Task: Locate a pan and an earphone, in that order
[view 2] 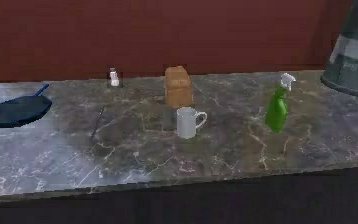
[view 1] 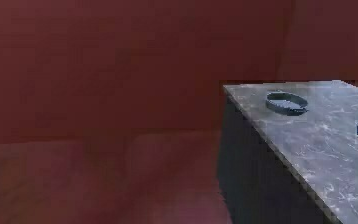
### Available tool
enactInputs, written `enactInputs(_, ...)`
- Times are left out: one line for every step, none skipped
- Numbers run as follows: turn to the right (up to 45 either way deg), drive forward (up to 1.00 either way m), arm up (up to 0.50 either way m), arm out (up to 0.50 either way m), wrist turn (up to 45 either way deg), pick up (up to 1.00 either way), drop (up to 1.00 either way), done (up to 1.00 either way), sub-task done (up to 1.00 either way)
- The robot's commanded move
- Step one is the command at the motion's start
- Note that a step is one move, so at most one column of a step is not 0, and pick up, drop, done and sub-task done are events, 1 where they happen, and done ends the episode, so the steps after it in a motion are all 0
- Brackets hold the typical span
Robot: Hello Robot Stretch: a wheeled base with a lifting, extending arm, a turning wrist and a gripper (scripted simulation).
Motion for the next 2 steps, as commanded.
enactInputs(-45.0, 0.0, 0.0, 0.0, 0.0, 0.0, 0.0, 0.0, 0.0)
enactInputs(-45.0, 0.0, 0.0, 0.0, 0.0, 0.0, 0.0, 0.0, 0.0)
